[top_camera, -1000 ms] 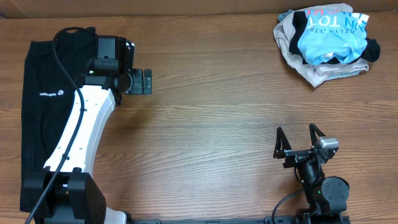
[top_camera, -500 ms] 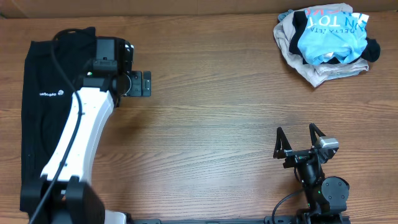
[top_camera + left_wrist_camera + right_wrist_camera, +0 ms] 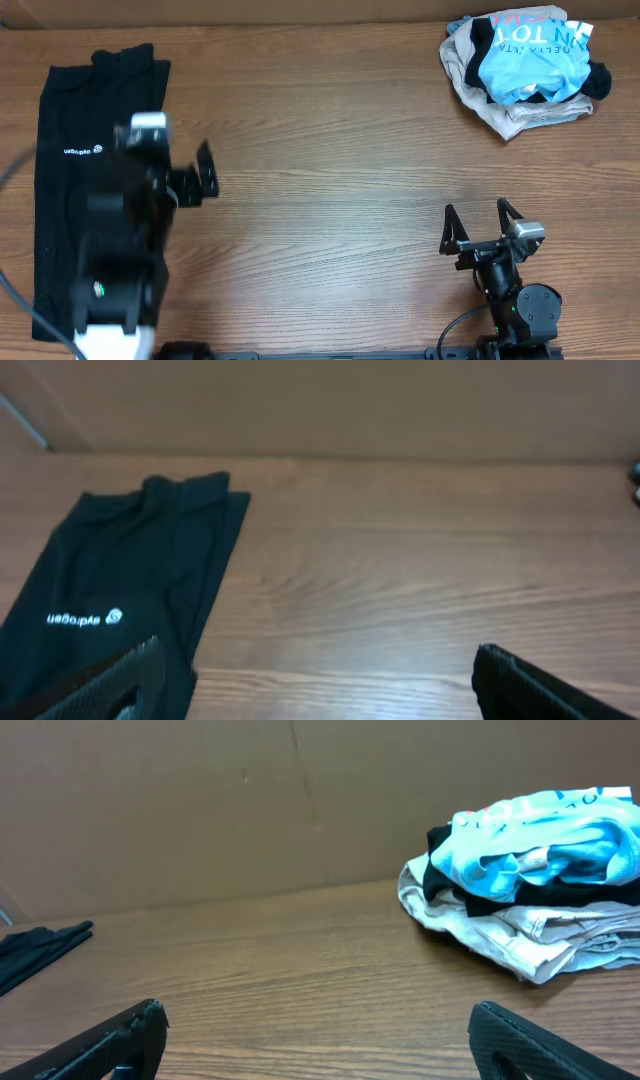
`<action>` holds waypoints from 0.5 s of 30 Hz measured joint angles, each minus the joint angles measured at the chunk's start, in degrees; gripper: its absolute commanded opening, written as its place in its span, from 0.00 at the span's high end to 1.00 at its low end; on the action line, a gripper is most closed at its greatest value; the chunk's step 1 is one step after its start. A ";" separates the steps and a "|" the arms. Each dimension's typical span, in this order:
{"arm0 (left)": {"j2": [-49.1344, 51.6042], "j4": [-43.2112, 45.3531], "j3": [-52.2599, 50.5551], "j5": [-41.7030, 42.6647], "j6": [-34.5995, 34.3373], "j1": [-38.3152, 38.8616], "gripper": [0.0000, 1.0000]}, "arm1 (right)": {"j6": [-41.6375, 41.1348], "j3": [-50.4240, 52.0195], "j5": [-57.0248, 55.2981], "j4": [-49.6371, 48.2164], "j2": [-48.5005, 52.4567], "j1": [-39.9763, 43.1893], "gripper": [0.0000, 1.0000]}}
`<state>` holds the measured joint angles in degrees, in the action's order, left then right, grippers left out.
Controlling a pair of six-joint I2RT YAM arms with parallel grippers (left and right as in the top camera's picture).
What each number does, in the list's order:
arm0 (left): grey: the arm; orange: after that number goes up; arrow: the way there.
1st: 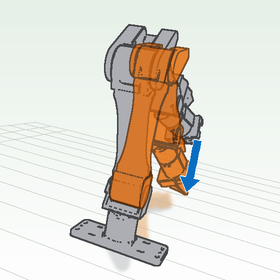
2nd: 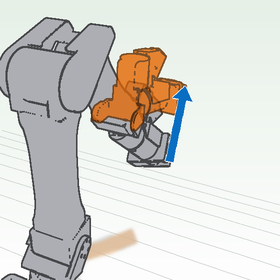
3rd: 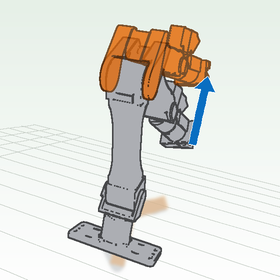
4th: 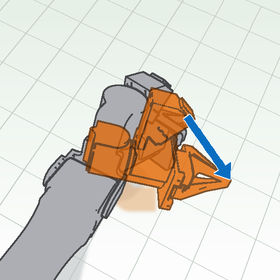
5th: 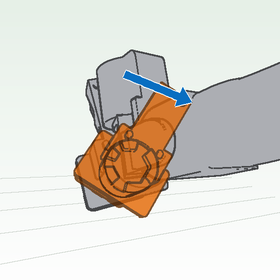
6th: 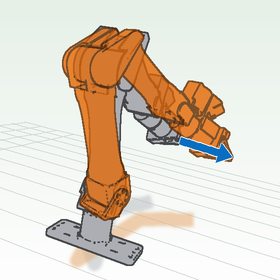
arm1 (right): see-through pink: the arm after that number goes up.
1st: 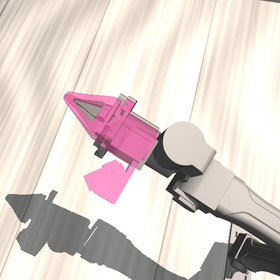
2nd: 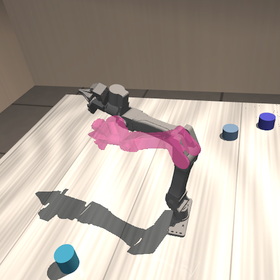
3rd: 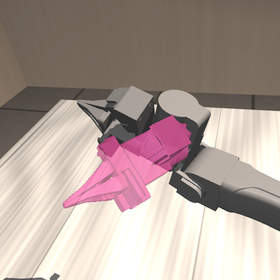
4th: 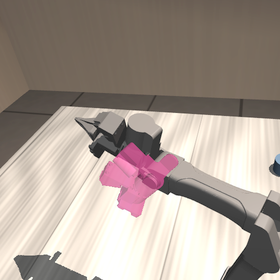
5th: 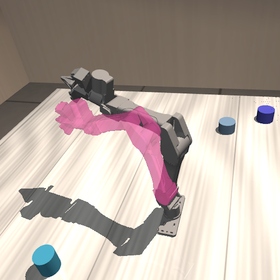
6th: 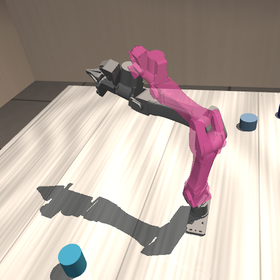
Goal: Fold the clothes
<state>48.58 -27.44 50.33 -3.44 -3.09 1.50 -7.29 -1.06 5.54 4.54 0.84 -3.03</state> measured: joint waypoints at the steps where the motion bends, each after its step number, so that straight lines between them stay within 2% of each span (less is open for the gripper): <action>1: -2.78 1.92 -3.76 0.00 -0.07 -0.44 0.00 | 0.00 0.00 -0.02 0.00 0.00 -0.02 0.00; 7: -21.22 14.88 -24.70 0.00 -1.88 -1.57 0.00 | 0.00 0.00 -0.02 0.00 0.00 -0.02 0.00; 15: -37.13 24.48 -39.74 0.22 -5.38 -2.58 0.00 | -0.02 0.00 -0.04 -0.04 0.02 0.00 0.00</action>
<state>11.44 -2.96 10.59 -3.22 -8.47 -1.08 -7.31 -1.06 5.50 4.49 0.86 -3.03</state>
